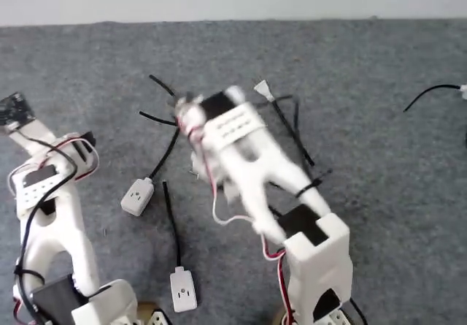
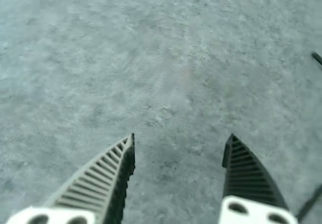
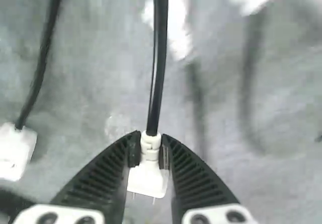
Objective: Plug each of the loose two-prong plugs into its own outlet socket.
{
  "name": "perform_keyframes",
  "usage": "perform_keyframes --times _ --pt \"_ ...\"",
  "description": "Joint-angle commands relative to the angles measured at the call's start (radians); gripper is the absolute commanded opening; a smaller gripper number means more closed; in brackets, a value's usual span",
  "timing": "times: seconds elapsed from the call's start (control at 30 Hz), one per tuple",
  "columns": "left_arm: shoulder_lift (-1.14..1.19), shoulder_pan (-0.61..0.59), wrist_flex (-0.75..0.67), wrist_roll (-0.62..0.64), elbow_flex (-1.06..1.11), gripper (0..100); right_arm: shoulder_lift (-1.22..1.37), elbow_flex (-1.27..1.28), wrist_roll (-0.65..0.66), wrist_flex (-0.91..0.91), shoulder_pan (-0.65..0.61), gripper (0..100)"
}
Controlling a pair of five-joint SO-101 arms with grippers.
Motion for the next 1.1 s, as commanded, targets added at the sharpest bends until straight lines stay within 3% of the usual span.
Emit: perform_keyframes --times 0.0,0.1,0.27,0.5,0.63,0.87,0.97,1.07 --pt "-0.043 0.077 -0.02 -0.08 -0.005 28 -0.05 -0.173 0.167 0.041 0.044 0.8" --pt "-0.071 0.157 -0.018 -0.153 0.012 28 -0.053 -0.207 0.258 0.033 0.044 0.8" --pt "-0.235 0.269 -0.014 -0.221 0.084 28 -0.054 -0.287 0.267 -0.068 0.05 0.8" --pt "-0.743 0.388 0.087 -0.296 0.205 28 -0.054 -0.557 0.252 -0.045 0.044 0.8" --pt "-1.056 0.494 0.152 -0.301 0.325 28 -0.054 -0.74 0.17 -0.005 0.039 0.8" --pt "-1.504 0.631 0.311 -0.344 0.437 28 -0.054 -0.888 0.109 0.045 -0.054 0.8" --pt "-1.613 0.652 0.341 -0.354 0.464 28 -0.056 -0.895 0.107 0.047 -0.091 0.8" --pt "-1.579 0.643 0.292 -0.356 0.472 28 -0.056 -0.891 0.109 0.048 -0.11 0.8"
